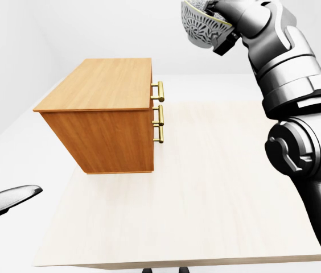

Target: Put the bowl on top of the cabinet.

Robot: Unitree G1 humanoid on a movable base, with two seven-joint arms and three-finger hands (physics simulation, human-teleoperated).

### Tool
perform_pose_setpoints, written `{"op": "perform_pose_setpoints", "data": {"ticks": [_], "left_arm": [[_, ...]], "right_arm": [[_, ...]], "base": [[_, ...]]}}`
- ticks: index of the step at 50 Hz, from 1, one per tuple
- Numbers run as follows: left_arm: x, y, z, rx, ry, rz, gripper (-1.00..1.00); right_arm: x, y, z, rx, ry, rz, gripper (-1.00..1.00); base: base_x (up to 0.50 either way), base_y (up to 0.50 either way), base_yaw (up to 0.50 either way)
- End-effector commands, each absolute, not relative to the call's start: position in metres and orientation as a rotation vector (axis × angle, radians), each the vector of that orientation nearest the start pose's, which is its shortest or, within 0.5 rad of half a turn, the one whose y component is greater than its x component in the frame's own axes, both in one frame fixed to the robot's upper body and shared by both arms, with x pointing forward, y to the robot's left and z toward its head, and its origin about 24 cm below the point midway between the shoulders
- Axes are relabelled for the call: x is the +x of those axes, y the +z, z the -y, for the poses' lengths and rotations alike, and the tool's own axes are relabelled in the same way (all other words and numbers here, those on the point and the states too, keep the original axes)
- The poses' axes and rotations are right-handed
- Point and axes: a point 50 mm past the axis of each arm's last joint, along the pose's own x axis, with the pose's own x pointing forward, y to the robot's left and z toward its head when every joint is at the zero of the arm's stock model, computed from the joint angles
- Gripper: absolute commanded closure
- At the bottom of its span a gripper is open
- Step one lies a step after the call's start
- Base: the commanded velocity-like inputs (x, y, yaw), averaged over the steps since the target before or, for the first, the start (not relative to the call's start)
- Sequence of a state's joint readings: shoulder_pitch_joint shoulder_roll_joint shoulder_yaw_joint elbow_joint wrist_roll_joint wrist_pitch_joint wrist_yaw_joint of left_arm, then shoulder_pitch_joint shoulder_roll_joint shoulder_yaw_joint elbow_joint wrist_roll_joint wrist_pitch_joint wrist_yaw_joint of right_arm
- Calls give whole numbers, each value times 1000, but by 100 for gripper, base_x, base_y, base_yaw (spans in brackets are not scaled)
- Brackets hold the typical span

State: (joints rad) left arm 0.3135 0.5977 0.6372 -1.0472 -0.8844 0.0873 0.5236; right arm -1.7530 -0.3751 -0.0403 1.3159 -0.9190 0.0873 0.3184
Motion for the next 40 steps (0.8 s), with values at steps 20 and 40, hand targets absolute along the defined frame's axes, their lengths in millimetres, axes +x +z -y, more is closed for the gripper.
{"op": "perform_pose_setpoints", "data": {"ticks": [20, 40], "left_arm": [[128, 248, -239, -79, 284, 660, -100], [125, 250, -243, -86, 296, 652, -100]], "right_arm": [[379, 372, -34, -1137, 342, 457, 100], [372, 352, -59, -1254, 418, 451, 100]], "base": [[0, 0, 0], [0, 0, 0]]}}
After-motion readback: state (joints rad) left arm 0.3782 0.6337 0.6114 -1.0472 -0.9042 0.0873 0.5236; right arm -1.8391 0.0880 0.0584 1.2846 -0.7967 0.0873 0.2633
